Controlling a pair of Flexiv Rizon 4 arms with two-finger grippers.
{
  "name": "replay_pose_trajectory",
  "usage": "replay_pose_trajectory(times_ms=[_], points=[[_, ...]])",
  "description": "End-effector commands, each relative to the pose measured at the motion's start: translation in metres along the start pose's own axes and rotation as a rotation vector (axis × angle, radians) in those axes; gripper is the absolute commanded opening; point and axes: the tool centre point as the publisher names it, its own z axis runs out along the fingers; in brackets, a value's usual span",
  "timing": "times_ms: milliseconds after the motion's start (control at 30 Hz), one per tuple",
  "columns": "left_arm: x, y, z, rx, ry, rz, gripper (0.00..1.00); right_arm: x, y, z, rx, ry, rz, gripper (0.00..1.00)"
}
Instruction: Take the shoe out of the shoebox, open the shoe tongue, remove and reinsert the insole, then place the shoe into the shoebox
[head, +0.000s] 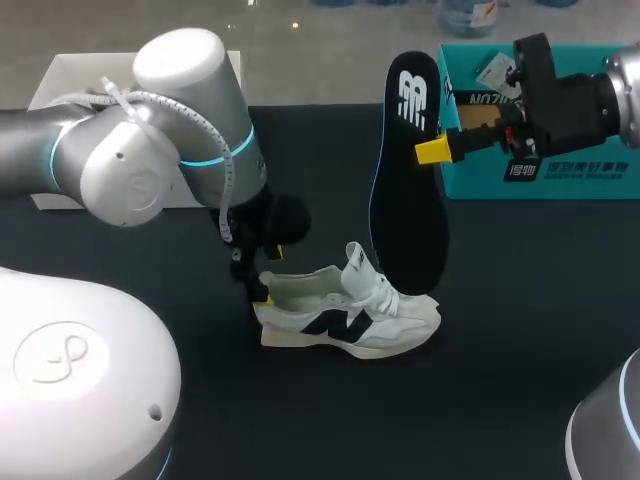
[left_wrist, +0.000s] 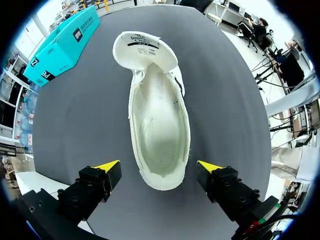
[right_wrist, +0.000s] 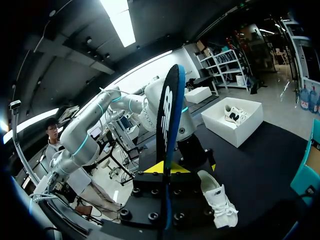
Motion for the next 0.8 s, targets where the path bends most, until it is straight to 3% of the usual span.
replay_pose_trajectory(times_ms=[33, 167, 300, 567, 667, 800], points=[[-0.001, -0.001, 0.000, -0.008, 0.000, 0.000, 1.00, -0.001, 0.000, 0.002, 0.002, -0.002, 0.001, 0.00], [0.006, -0.002, -0.010, -0.065, -0.014, 0.002, 1.00, -0.001, 0.000, 0.002, 0.002, -0.002, 0.001, 0.00], [0.007, 0.000, -0.020, -0.075, -0.032, 0.002, 1.00, -0.001, 0.000, 0.002, 0.002, -0.002, 0.001, 0.00], [0.005, 0.002, -0.021, -0.077, -0.024, 0.026, 1.00, -0.001, 0.000, 0.002, 0.002, -0.002, 0.001, 0.00], [0.006, 0.001, -0.019, -0.132, -0.031, 0.051, 1.00, -0.001, 0.000, 0.002, 0.002, -0.002, 0.001, 0.00], [0.006, 0.001, -0.019, -0.132, -0.031, 0.051, 1.00, -0.001, 0.000, 0.002, 0.002, -0.002, 0.001, 0.00]])
